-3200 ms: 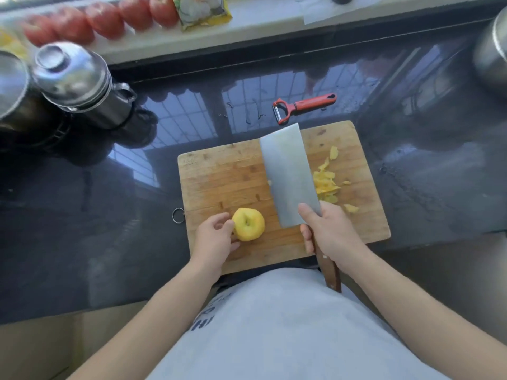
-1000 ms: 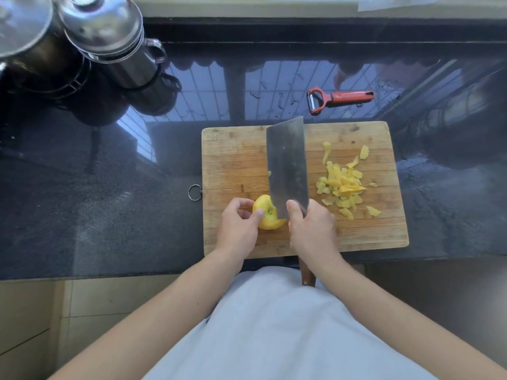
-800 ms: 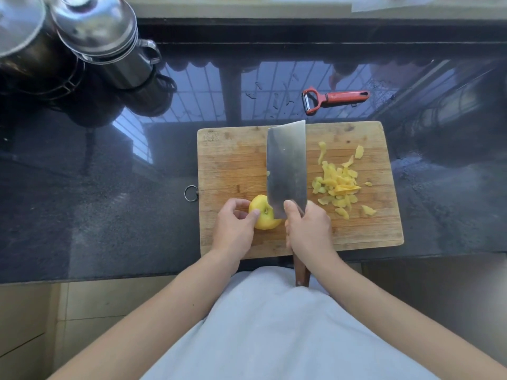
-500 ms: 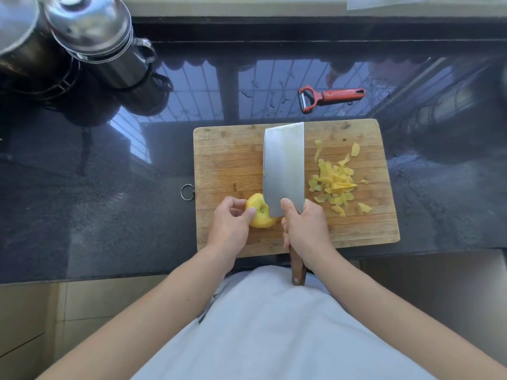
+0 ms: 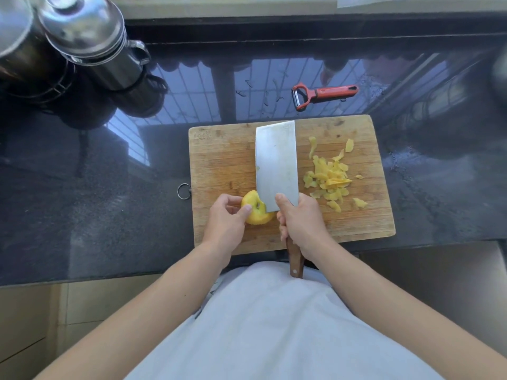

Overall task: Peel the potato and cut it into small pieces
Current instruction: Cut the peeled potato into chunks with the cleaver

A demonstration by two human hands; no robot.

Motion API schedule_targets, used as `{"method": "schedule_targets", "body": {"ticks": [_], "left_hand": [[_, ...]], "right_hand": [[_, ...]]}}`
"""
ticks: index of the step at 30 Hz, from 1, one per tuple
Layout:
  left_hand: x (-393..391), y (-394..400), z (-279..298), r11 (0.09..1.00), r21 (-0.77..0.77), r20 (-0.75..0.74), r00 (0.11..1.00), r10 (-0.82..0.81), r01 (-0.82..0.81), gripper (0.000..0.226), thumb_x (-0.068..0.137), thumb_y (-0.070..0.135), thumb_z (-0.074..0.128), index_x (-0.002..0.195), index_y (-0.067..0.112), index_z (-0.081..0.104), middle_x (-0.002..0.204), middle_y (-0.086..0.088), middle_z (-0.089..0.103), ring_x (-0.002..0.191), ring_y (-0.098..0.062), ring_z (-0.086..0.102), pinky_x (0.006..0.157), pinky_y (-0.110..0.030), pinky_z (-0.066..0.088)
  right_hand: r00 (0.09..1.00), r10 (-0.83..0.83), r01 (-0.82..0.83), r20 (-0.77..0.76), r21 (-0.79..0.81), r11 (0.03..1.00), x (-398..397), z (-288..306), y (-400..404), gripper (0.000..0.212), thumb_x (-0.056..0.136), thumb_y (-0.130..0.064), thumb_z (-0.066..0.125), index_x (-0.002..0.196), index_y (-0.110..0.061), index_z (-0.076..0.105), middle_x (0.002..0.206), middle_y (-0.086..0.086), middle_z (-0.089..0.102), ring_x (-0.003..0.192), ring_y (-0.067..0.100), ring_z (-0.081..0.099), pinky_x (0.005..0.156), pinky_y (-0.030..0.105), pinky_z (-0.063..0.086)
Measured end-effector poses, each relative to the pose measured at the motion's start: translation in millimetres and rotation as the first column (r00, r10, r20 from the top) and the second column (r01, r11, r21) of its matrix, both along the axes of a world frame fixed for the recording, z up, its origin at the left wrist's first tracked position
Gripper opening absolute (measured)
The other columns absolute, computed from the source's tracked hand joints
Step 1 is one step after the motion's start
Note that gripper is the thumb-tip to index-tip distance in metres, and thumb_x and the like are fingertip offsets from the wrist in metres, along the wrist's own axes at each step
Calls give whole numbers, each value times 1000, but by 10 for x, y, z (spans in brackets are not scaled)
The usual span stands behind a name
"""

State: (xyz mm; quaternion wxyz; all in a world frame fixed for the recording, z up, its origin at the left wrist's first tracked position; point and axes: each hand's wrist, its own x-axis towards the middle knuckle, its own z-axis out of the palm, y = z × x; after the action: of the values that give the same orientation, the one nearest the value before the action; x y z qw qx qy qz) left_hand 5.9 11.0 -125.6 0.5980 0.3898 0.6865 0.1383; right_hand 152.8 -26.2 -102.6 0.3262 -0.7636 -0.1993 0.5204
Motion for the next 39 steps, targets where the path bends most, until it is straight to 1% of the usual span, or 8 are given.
{"method": "schedule_targets", "body": {"ticks": [9,14,19,22,27,30,34,39], "left_hand": [[-88,146,-46,811,142,-176,821,-543,567,54,109,30,46,158,49,33,90,-3,55,86,-23,54,86,-40,49],[-168,168,191,633,75,-394,606,-691,771,38,110,41,40,148,34,42,104,-7,67,100,-34,63,87,-45,51],[-177,-32,276,458,-116,-540,331,-774,881,43,108,57,30,101,21,51,107,-7,70,97,-36,63,76,-43,47],[-278,45,293,424,-6,-676,309,-669,906,42,99,66,49,111,25,54,111,3,66,103,-29,62,82,-42,53],[-242,317,145,-75,211,-655,84,-751,975,82,94,35,74,161,42,25,161,5,34,140,-23,36,112,-40,43],[-75,225,84,95,209,-629,208,-749,973,73,92,42,76,154,35,36,147,-1,40,125,-27,52,99,-40,50],[172,-160,112,701,142,-432,681,-592,699,69,89,60,72,137,22,41,123,1,38,107,-31,60,81,-38,43],[19,-357,53,734,154,-381,725,-574,662,80,89,57,75,150,23,36,142,0,51,129,-23,52,94,-36,43]], "right_hand": [[967,91,-112,239,77,991,280,283,-13,34,103,-29,51,80,-4,54,58,4,56,39,21,52,44,31,45],[970,57,-77,237,74,994,398,319,-61,33,103,-29,52,86,0,57,59,4,56,39,21,51,42,30,43],[980,14,-33,198,91,995,381,363,-94,28,102,-26,54,83,-6,56,60,5,54,40,19,49,40,28,43],[977,21,-40,210,87,995,395,384,-137,29,102,-27,54,79,-9,56,58,4,55,39,18,50,40,27,43],[980,14,-30,200,77,997,429,370,-233,28,102,-27,53,83,-8,58,58,3,55,40,18,50,41,29,43],[976,10,-27,219,73,997,466,371,-271,29,102,-29,53,83,-8,57,57,2,56,39,19,51,42,29,44],[976,-10,-9,216,84,996,505,383,-296,29,103,-29,52,85,-8,59,56,1,55,39,19,51,42,28,43],[993,-30,21,115,77,997,433,341,-342,29,104,-28,52,88,-4,58,57,4,53,39,22,48,42,29,41]]}}
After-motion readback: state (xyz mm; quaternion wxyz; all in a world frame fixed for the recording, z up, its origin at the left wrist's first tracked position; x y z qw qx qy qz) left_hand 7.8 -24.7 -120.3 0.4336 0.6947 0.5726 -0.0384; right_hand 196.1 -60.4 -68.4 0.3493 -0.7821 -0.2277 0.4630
